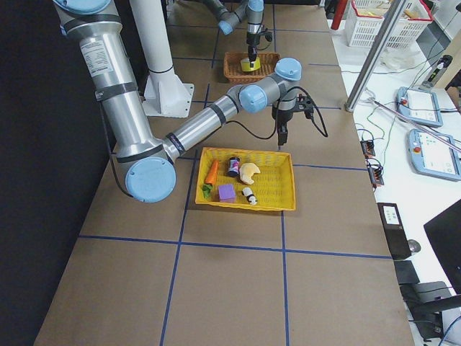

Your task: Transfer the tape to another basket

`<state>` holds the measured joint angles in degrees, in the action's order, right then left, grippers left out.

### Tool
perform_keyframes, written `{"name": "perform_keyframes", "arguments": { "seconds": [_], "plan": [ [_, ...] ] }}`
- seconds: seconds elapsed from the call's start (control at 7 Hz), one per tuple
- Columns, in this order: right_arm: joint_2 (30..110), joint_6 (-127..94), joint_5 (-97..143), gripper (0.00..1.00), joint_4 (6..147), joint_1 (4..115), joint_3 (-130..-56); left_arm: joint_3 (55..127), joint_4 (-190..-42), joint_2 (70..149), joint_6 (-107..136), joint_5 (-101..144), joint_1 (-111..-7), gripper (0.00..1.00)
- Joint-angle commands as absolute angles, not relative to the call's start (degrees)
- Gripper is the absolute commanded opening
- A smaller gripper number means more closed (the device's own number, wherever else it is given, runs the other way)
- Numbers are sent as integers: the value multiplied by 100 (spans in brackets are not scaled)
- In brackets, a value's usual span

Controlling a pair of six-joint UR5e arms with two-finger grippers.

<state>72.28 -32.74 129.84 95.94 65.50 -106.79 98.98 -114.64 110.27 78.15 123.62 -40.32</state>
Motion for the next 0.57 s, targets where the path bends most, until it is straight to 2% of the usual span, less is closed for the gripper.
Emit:
{"name": "perform_keyframes", "arguments": {
  "seconds": [0.0,0.43],
  "plan": [
    [7443,-2762,13069,100,9633,6872,-10652,9940,-11304,11021,7674,12348,-4095,100],
    [7918,-1393,13113,100,9624,7451,-10425,10239,-10512,11030,6894,13268,-4979,100]
  ]
}}
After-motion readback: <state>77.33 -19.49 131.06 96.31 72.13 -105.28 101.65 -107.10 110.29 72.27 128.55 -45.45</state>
